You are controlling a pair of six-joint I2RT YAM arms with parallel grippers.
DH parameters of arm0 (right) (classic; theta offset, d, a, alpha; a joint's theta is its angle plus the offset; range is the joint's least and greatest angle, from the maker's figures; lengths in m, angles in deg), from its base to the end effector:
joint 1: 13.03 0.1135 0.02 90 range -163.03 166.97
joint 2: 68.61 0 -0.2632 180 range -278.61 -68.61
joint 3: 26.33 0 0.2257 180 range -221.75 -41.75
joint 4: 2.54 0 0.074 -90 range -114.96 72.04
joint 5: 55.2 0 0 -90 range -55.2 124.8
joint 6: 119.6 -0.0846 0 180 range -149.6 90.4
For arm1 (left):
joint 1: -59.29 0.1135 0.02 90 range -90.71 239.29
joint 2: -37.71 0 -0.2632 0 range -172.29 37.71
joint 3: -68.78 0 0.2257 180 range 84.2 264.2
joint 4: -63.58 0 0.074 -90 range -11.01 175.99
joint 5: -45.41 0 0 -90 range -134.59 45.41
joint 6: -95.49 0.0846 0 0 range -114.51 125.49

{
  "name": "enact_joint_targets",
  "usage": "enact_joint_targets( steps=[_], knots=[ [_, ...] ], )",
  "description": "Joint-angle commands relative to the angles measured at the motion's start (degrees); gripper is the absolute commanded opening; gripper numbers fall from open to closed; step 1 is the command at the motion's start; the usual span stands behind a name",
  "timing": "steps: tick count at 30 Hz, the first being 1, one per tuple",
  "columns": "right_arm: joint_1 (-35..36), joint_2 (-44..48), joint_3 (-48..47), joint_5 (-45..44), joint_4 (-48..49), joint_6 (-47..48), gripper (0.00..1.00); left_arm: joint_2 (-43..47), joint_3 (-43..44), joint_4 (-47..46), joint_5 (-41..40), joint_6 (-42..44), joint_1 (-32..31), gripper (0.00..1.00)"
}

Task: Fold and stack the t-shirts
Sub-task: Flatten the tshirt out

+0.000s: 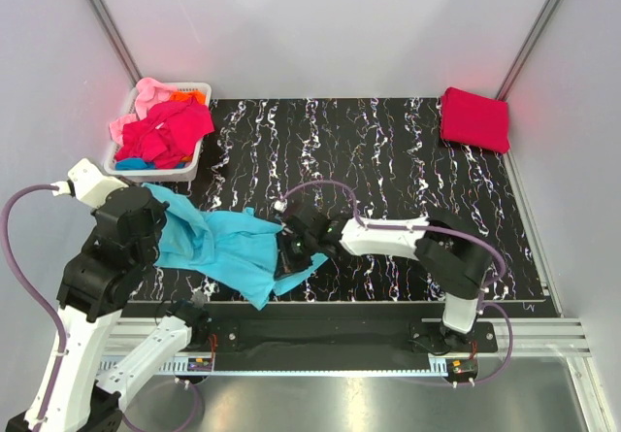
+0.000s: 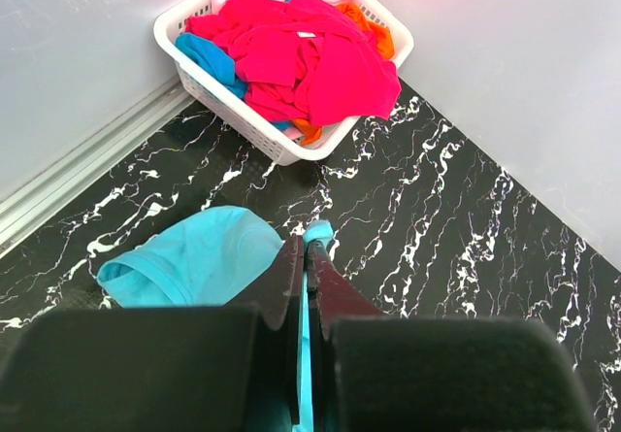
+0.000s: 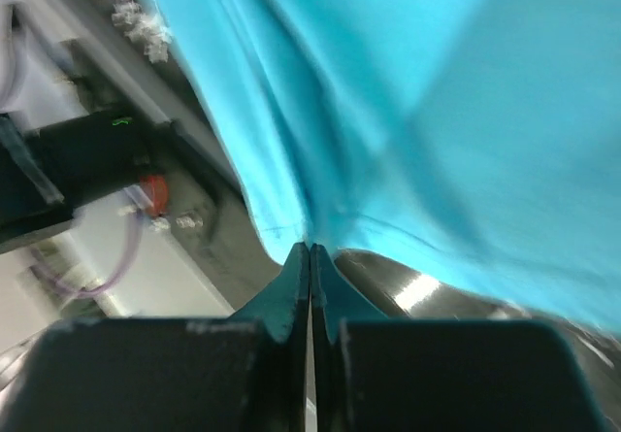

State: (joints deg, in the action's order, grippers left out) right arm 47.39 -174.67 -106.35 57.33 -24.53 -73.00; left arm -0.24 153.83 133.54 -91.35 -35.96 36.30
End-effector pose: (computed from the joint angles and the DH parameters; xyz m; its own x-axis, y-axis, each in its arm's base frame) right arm 0.1680 0.3616 0.1542 -0.9055 -0.3096 -0.2902 -0.4234 0.6136 0.6665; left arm 0.1048 0.0225 0.3894 -0.0361 -0.4773 -0.8780 -0.4994 0.7696 -0.3979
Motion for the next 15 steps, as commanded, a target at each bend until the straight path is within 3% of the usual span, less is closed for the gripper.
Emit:
enact_joint_targets(
  steps=[1, 6, 12, 15],
  knots=[
    [0.48, 9.45, -5.44, -16.16, -17.39, 7.44, 0.0, 0.25, 2.09, -0.4, -1.05, 1.72, -0.04, 0.0],
    [0.4, 21.3, -11.15, -40.74, -38.99, 12.81, 0.0, 0.69, 2.79, 0.3, 2.11, 2.25, 0.04, 0.0],
    [-1.53, 31.25, -20.55, -56.06, -51.59, 15.97, 0.0, -3.43, 4.38, 0.74, 12.12, 6.55, 0.04, 0.0],
    [-3.02, 34.25, -24.77, -62.4, -56.17, 17.55, 0.0, -5.02, 4.55, 1.44, 13.1, 7.26, 0.04, 0.0]
  ],
)
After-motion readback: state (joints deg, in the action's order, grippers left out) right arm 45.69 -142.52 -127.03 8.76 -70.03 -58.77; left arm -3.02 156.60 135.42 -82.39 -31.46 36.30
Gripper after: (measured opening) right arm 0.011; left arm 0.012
